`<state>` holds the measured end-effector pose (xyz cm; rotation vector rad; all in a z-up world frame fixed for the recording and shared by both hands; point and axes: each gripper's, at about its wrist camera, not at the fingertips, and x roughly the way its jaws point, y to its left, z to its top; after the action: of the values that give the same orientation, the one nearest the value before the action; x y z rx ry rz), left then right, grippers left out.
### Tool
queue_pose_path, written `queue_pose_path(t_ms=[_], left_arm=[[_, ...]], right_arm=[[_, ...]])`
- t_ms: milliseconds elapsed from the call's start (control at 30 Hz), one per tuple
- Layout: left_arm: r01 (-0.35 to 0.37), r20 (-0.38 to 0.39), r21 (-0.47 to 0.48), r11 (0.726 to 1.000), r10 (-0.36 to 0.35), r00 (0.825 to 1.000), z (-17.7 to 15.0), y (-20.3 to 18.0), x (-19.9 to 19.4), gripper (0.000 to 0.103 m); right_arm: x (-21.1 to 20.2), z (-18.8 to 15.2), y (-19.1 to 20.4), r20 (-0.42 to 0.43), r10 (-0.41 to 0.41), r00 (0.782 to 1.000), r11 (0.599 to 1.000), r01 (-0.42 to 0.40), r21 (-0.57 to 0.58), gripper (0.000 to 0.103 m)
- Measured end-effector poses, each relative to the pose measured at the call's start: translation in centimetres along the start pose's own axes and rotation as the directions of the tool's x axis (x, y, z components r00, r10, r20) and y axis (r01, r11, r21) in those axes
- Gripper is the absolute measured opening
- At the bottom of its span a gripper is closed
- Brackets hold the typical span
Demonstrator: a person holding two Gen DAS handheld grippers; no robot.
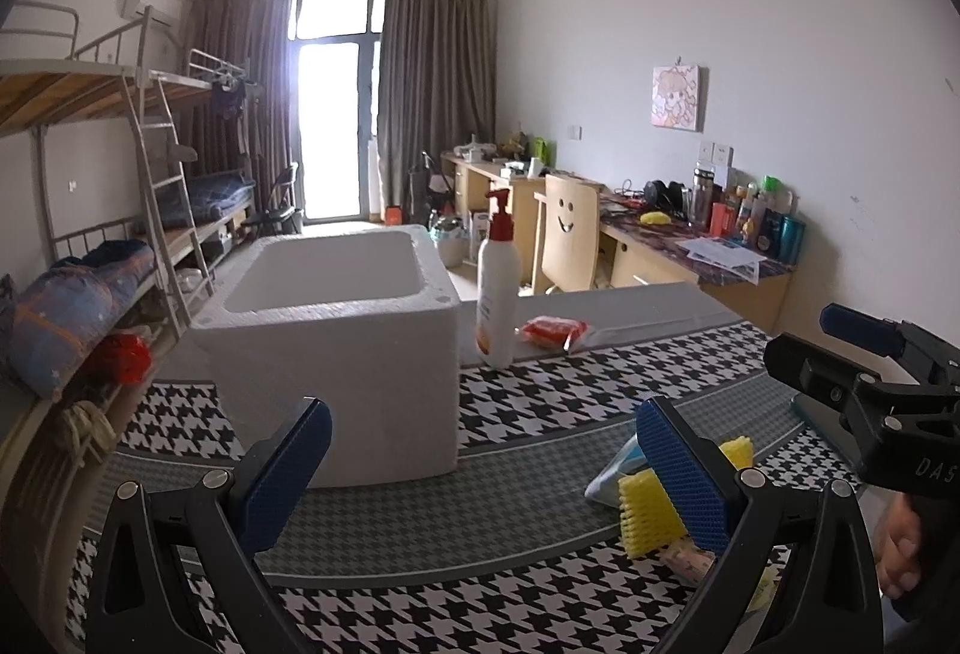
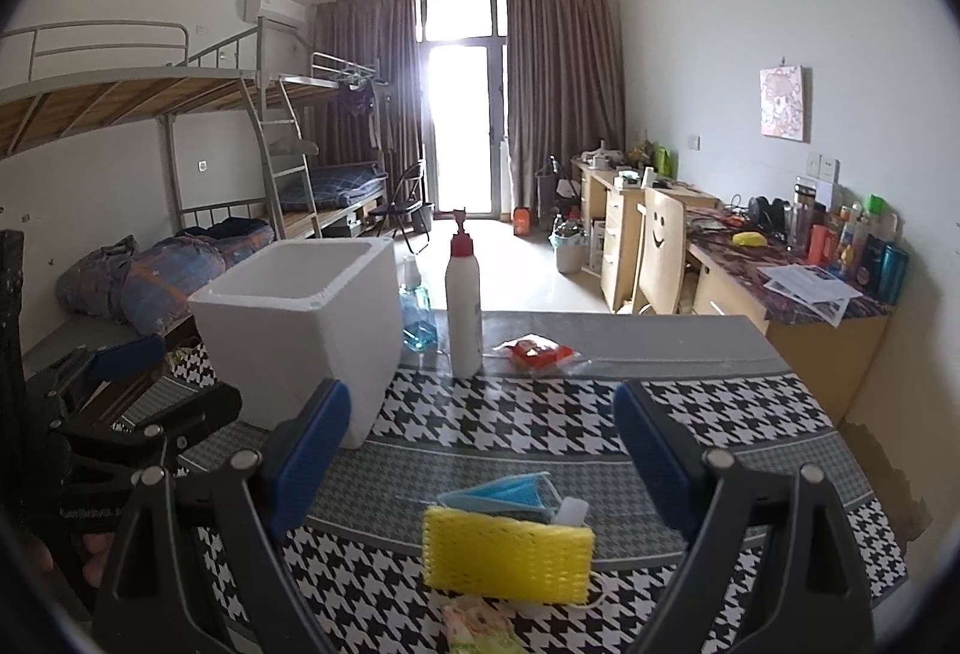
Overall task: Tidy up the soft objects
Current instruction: 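Bring both tools back toward the yellow sponge on the table, then lower the left tool onto the yellow mesh sponge and close on it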
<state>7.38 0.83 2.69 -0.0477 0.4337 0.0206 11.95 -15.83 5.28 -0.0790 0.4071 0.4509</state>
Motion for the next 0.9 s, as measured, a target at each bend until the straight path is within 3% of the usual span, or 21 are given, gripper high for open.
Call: queue_pose_path(t_ms=[900], left_arm=[[0.077,-0.095,0.017,0.997,-0.075,0.993,-2.3,-1.9,2.0,0.102]], right_arm=[[-0.4,-3.9,-2.4,-0.063,-0.049,0.997,0.998,0.052,0.044,0.092]])
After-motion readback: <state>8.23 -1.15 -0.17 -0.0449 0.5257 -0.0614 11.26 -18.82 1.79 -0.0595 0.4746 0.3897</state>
